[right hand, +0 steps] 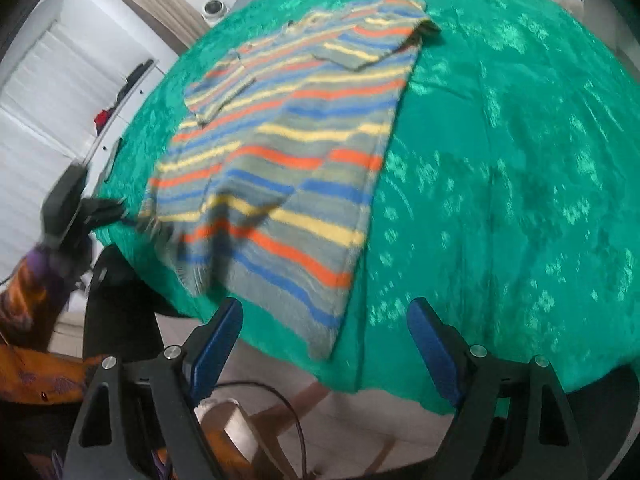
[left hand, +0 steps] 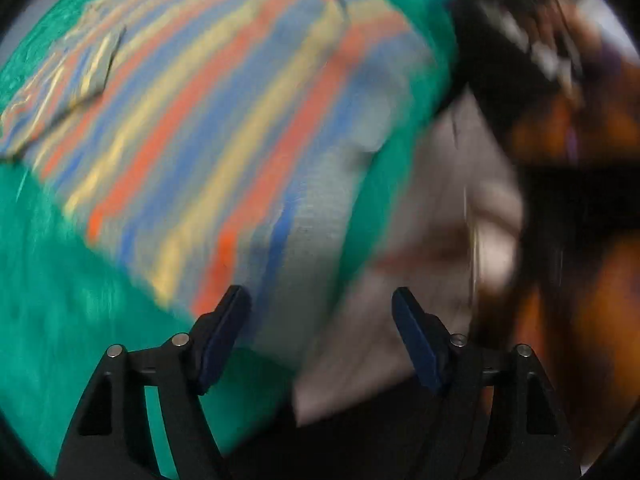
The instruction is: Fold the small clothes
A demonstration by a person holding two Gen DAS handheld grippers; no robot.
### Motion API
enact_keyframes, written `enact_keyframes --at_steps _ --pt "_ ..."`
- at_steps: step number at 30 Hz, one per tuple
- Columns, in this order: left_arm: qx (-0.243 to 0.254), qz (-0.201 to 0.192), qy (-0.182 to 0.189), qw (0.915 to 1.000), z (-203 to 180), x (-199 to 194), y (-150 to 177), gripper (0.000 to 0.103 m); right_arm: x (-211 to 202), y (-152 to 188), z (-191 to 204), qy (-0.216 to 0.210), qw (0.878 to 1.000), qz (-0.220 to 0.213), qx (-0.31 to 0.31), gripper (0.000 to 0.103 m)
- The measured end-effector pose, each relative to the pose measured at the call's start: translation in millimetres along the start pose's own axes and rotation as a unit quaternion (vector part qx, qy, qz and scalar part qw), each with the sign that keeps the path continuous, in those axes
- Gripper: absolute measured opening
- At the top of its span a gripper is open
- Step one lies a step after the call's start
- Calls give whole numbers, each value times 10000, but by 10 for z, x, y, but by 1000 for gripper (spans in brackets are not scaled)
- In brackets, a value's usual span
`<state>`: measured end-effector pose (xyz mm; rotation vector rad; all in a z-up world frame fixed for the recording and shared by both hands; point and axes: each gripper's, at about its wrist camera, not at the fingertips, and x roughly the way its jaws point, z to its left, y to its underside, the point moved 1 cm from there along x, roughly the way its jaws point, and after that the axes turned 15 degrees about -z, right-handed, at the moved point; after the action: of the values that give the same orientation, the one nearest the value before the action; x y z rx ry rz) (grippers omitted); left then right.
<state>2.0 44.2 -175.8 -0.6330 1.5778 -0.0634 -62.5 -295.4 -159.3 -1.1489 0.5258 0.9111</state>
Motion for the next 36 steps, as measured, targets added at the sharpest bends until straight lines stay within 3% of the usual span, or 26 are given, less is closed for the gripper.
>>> enact_keyframes --at_steps 2,4,7,8,10,14,15,16,17,18,21,22,25,31,36 --pt "-453 10 -371 9983 119 -189 265 79 -56 59 -64 62 10000 27 -14 84" --pt "-1355 -333 -709 9877 368 -337 364 88 -74 88 -135 147 9998 31 95 84" --pt "-2997 -1040 -942 9437 755 -369 413 90 -20 127 -244 114 9990 21 427 84" --pt "-3302 -1069 -997 9325 778 -316 424 90 13 139 -264 60 9984 39 555 84" --pt "-3645 -840 -1290 9184 762 -92 373 89 114 182 -260 -247 9967 106 764 83" --pt "-3165 -535 -2031 9250 684 213 127 84 349 257 -136 -572 9957 362 639 69" --pt "-3019 -556 -2149 9272 655 253 58 76 402 253 -105 -595 9958 352 595 67" --pt "-2929 -548 -2201 9289 638 275 23 54 463 240 -84 -554 9964 310 568 62" --pt "-2788 -513 -2258 9320 621 301 -19 35 493 237 -82 -570 9963 305 558 30" --pt "-2768 -463 -2270 9326 625 306 -26 6 514 226 -81 -563 9964 318 542 5" --pt "-2947 -503 -2298 9262 687 175 28 6 289 213 -164 -204 9976 367 555 4" --pt "-2958 -521 -2354 9243 677 129 79 6 99 204 -222 88 9983 302 493 4" --pt "-2882 -482 -2408 9255 632 145 155 6 -142 214 -415 385 9969 191 659 4" --pt "-2947 -489 -2600 9182 639 239 166 6 304 333 -409 900 9943 418 390 4" --pt "-3138 -638 -2635 9100 499 251 418 10 357 336 -433 969 9931 358 546 4"
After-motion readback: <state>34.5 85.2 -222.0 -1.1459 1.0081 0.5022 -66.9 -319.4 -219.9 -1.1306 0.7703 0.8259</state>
